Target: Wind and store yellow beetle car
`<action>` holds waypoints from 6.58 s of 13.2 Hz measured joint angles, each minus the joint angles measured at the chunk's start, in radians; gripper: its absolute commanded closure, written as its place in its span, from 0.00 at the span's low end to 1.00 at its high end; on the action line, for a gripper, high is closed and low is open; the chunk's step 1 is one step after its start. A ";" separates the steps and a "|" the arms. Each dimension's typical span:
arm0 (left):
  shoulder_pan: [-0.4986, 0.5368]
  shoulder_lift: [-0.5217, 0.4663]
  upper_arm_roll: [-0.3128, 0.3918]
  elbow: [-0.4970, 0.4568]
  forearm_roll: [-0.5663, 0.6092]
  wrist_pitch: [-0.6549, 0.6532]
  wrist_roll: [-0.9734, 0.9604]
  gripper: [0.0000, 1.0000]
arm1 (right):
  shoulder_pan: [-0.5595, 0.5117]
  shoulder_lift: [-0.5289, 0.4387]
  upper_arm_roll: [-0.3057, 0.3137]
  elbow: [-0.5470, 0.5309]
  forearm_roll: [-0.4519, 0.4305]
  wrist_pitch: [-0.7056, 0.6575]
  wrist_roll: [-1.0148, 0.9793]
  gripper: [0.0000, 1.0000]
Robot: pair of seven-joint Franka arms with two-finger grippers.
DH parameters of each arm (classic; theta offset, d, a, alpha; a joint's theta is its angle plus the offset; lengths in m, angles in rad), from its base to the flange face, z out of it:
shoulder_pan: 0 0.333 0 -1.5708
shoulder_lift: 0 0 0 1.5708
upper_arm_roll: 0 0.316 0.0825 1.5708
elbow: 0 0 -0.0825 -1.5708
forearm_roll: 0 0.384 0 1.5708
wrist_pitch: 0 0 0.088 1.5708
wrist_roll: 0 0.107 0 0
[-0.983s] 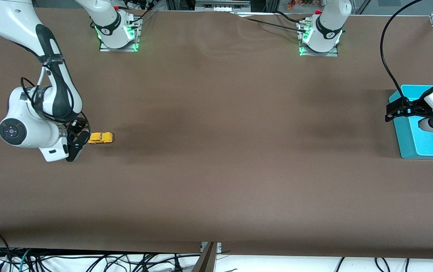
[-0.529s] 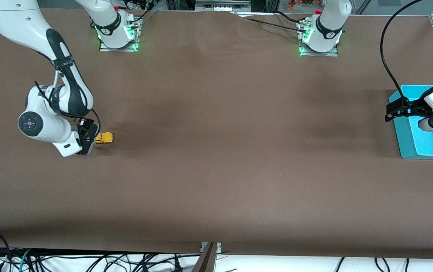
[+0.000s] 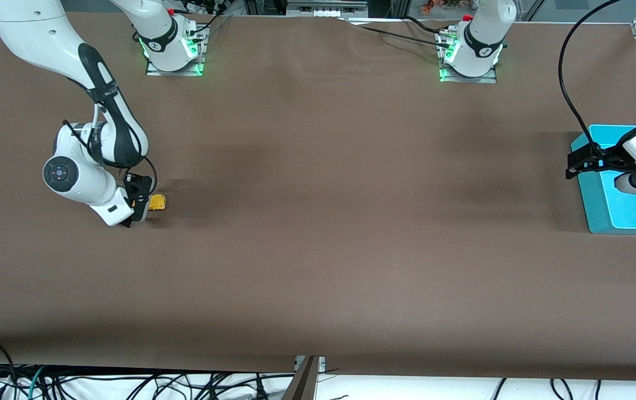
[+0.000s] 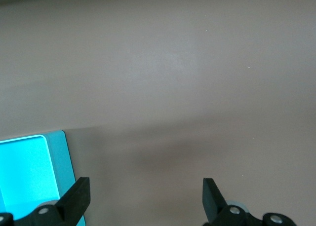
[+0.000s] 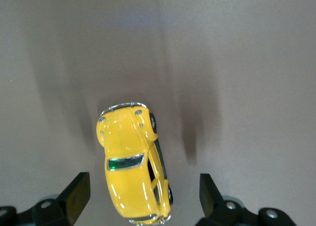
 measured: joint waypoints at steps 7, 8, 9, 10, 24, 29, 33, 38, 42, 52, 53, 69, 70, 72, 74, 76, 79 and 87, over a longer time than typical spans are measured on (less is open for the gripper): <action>0.000 0.000 0.000 0.000 0.000 0.000 0.000 0.00 | 0.001 -0.011 0.000 -0.014 0.000 0.010 -0.061 0.71; 0.000 0.000 0.000 0.000 0.000 0.000 0.000 0.00 | 0.001 -0.014 0.000 -0.015 0.000 0.009 -0.062 0.80; 0.000 0.000 0.000 0.000 0.000 0.000 0.000 0.00 | 0.001 -0.018 0.000 -0.016 0.000 0.009 -0.063 0.85; 0.000 0.000 0.000 0.000 0.000 0.000 0.000 0.00 | 0.001 -0.018 0.000 -0.016 0.000 0.009 -0.064 0.86; 0.000 0.000 0.000 0.000 0.000 0.000 0.000 0.00 | -0.220 -0.010 -0.020 -0.030 0.000 0.131 -0.367 0.79; 0.000 0.000 0.000 0.000 0.000 0.000 0.000 0.00 | -0.236 -0.006 -0.019 -0.026 0.000 0.137 -0.383 0.31; 0.000 0.000 0.000 0.000 0.000 0.000 0.012 0.00 | -0.235 0.009 -0.011 -0.004 0.000 0.150 -0.383 0.00; 0.009 0.000 0.000 -0.002 0.000 0.000 0.026 0.00 | -0.235 0.017 -0.005 0.022 0.000 0.150 -0.383 0.00; 0.010 0.000 0.000 -0.002 0.000 0.000 0.027 0.00 | -0.235 0.017 -0.003 0.029 0.000 0.150 -0.383 0.00; 0.010 0.001 -0.001 -0.005 0.000 0.000 0.028 0.00 | -0.229 0.017 0.052 0.131 0.049 0.000 -0.177 0.00; 0.009 0.002 -0.004 -0.006 0.000 0.000 0.028 0.00 | -0.220 0.017 0.057 0.166 0.050 -0.056 -0.114 0.00; 0.192 0.255 0.007 -0.071 0.000 0.021 0.795 0.00 | 0.090 -0.042 0.073 0.582 0.054 -0.718 1.255 0.00; 0.199 0.270 0.007 -0.098 0.000 0.072 0.843 0.00 | 0.091 -0.074 0.073 0.592 0.054 -0.740 1.293 0.00; 0.209 0.279 0.007 -0.184 0.000 0.210 0.962 0.00 | 0.090 -0.134 0.063 0.595 0.054 -0.763 1.316 0.00; 0.216 0.281 0.007 -0.287 0.000 0.348 1.071 0.00 | 0.086 -0.178 0.051 0.595 0.026 -0.796 1.318 0.00; 0.225 0.284 0.007 -0.391 0.000 0.513 1.156 0.00 | 0.078 -0.213 0.045 0.596 -0.025 -0.825 1.323 0.00; 0.253 0.289 0.007 -0.529 0.000 0.696 1.210 0.00 | 0.014 -0.267 0.032 0.595 -0.033 -0.855 1.331 0.00; 0.294 0.297 -0.001 -0.602 0.000 0.818 1.303 0.85 | -0.029 -0.361 0.031 0.574 -0.032 -0.865 1.332 0.00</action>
